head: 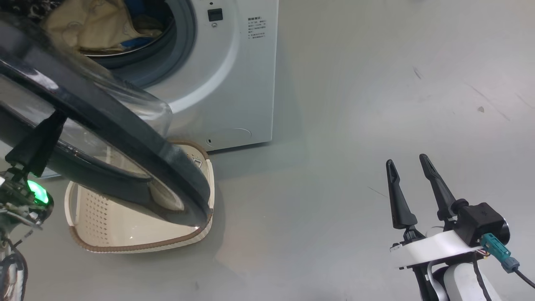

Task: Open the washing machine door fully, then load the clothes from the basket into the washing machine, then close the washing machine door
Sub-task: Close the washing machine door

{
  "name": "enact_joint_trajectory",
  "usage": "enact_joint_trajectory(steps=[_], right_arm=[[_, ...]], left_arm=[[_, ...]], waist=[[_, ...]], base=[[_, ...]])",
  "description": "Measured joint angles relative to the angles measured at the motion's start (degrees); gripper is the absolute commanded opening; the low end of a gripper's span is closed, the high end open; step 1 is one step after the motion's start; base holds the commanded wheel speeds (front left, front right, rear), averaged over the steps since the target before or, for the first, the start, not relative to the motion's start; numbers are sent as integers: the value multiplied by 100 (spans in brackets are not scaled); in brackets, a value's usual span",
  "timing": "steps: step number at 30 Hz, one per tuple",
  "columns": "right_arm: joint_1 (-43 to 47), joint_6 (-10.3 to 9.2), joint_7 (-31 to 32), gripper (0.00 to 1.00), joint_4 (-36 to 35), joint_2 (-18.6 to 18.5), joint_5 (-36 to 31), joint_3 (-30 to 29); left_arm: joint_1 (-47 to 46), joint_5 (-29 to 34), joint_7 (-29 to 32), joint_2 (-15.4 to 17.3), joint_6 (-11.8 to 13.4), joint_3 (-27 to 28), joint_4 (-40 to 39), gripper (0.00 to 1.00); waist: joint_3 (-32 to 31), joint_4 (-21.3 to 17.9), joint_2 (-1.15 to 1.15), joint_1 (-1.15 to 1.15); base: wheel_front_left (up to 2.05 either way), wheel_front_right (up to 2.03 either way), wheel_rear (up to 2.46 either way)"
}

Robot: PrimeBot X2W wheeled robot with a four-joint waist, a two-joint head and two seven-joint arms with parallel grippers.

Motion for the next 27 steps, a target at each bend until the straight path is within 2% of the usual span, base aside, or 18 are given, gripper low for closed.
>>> enact_joint_trajectory(steps=[15, 27], right_arm=[[-379, 43, -36, 100, -89, 24, 51, 33], [-660, 47, -41, 100, -160, 46, 102, -7]], left_arm=[[-976, 509, -723, -279, -96, 10, 327, 0], [-1719, 950, -1290, -506, -240, -4, 905, 0]], waist=[[605, -580, 0, 0], [1074, -966, 0, 1]], base=[[0, 0, 0], [0, 0, 0]])
